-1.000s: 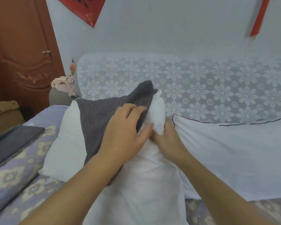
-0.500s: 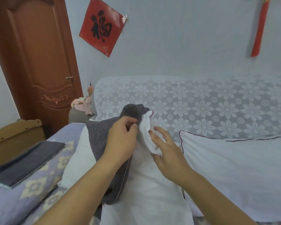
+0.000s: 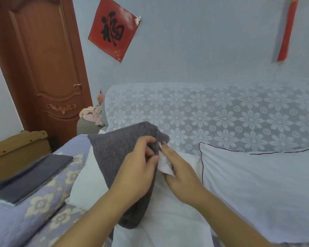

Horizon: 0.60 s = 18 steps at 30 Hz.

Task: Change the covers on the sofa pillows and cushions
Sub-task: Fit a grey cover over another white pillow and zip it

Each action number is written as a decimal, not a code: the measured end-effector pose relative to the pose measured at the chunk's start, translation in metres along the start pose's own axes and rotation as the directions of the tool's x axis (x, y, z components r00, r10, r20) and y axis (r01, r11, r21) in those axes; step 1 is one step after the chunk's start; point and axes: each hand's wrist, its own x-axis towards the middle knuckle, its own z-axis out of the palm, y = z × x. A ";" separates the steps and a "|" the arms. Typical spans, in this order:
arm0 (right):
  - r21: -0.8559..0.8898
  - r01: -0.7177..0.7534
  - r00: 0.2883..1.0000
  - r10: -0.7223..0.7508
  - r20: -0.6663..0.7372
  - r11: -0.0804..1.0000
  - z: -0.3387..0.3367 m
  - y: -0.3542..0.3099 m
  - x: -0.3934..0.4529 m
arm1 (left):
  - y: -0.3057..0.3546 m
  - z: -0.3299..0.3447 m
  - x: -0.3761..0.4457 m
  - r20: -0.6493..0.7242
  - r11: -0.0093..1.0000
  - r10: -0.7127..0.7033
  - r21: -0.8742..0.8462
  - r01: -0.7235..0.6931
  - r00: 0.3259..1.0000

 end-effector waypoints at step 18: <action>0.805 -0.508 0.757 0.604 0.248 0.306 -0.013 -0.017 0.022 | -0.053 -0.045 0.080 0.110 0.890 0.233 0.377 -0.258 0.966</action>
